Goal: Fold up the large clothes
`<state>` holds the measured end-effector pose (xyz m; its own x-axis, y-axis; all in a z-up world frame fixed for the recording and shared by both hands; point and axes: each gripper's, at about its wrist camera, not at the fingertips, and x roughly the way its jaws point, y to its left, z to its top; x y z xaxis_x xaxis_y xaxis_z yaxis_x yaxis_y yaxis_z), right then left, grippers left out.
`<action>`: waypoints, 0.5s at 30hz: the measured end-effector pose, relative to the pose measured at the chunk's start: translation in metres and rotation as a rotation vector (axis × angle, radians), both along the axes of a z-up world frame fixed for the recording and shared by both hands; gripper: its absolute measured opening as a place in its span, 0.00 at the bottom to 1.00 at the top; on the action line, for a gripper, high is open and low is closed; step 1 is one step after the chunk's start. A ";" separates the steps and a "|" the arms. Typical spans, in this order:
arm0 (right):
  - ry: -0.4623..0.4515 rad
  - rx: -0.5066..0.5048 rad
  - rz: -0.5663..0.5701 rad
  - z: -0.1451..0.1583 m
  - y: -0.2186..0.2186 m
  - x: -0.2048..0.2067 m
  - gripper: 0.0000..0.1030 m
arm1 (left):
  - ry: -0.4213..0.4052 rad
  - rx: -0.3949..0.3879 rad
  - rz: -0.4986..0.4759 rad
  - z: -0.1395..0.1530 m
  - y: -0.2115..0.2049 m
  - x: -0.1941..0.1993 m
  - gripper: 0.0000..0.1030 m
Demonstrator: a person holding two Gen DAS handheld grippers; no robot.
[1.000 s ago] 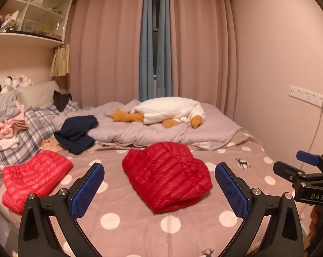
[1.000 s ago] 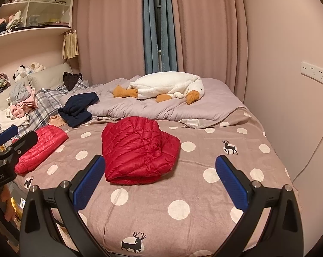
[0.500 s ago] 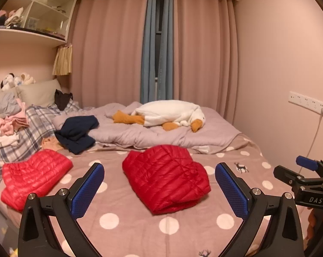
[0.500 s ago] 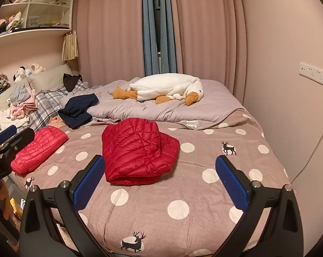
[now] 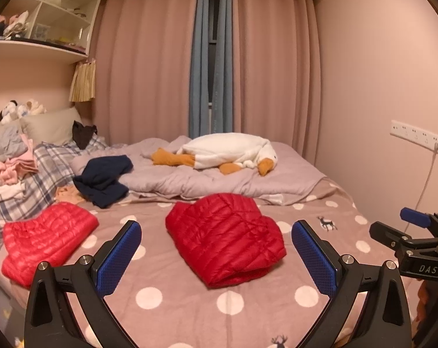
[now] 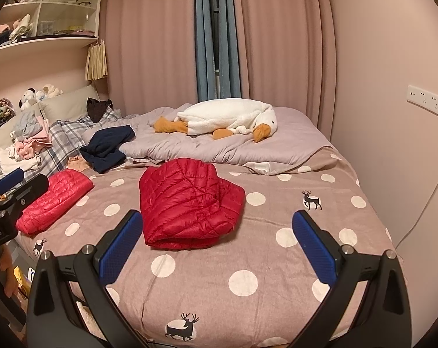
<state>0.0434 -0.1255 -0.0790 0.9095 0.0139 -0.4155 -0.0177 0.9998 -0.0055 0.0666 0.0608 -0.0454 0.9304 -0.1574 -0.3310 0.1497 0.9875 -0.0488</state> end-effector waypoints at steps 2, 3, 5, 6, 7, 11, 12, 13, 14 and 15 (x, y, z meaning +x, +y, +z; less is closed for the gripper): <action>0.002 0.000 -0.003 0.000 0.000 0.002 1.00 | 0.005 0.002 0.000 -0.001 0.000 0.002 0.99; 0.002 0.002 -0.004 0.000 -0.001 0.003 1.00 | 0.005 0.000 0.001 -0.001 0.000 0.002 0.99; 0.002 0.004 -0.004 0.000 0.000 0.004 1.00 | 0.008 -0.001 0.000 -0.003 0.001 0.002 0.99; 0.003 0.004 -0.005 0.000 0.001 0.004 1.00 | 0.010 0.000 0.001 -0.003 0.002 0.002 0.99; 0.004 0.002 -0.006 0.000 0.001 0.003 1.00 | 0.012 -0.002 0.002 -0.004 0.002 0.003 0.99; 0.013 0.002 -0.007 -0.003 0.003 0.008 1.00 | 0.019 -0.007 0.001 -0.004 0.005 0.006 0.99; 0.018 0.000 -0.007 -0.003 0.003 0.010 1.00 | 0.022 -0.007 0.001 -0.005 0.006 0.006 0.99; 0.024 -0.002 -0.009 -0.004 0.003 0.012 1.00 | 0.024 -0.007 -0.001 -0.005 0.007 0.008 0.99; 0.027 -0.003 -0.012 -0.005 0.003 0.014 1.00 | 0.026 -0.008 -0.002 -0.005 0.007 0.009 0.99; 0.029 -0.004 -0.013 -0.005 0.004 0.015 1.00 | 0.027 -0.008 -0.003 -0.006 0.007 0.011 0.99</action>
